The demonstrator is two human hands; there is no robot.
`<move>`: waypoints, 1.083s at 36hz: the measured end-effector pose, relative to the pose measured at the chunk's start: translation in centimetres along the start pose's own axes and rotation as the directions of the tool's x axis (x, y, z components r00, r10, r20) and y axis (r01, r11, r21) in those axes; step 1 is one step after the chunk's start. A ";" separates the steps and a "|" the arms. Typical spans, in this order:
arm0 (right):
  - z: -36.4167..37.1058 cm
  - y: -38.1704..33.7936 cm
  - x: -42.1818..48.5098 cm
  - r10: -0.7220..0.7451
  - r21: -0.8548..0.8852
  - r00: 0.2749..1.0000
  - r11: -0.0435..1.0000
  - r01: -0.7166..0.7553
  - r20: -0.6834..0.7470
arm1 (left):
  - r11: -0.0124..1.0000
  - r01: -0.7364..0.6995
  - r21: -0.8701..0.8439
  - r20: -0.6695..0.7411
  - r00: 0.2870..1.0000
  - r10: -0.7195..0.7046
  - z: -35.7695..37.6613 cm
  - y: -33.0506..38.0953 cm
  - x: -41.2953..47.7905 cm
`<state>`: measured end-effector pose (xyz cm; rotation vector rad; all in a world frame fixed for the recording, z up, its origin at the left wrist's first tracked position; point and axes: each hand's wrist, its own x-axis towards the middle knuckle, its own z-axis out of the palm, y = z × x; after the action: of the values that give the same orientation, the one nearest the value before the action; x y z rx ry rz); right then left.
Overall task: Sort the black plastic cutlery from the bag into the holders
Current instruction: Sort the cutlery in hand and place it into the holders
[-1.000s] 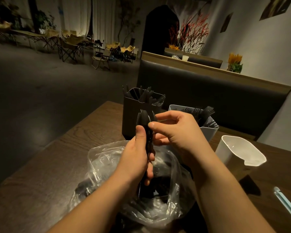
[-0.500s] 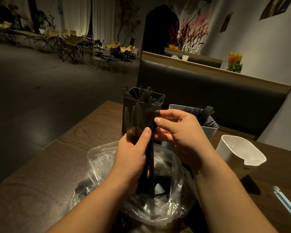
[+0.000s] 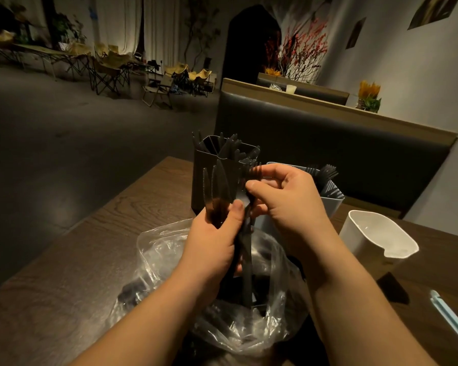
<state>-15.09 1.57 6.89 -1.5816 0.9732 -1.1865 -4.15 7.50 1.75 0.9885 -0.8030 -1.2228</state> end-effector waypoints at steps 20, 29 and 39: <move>-0.5 0.2 0.4 0.079 0.102 0.996 0.991 -0.083 0.040 | 0.986 0.078 -0.145 0.150 0.987 -0.056 0.3 -1.1 -0.1; -0.7 0.2 0.4 0.007 0.027 0.999 1.000 -0.008 0.032 | 0.995 0.052 -0.090 0.090 0.995 -0.043 0.0 -0.7 0.1; -0.9 0.2 0.3 -0.040 -0.033 0.999 0.999 0.041 0.029 | 0.999 -0.005 -0.050 0.077 0.997 0.009 0.0 -1.0 -0.1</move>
<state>-15.91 1.04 6.94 -1.6478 0.9514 -1.1779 -4.53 7.52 0.87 0.9026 -0.8316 -1.2754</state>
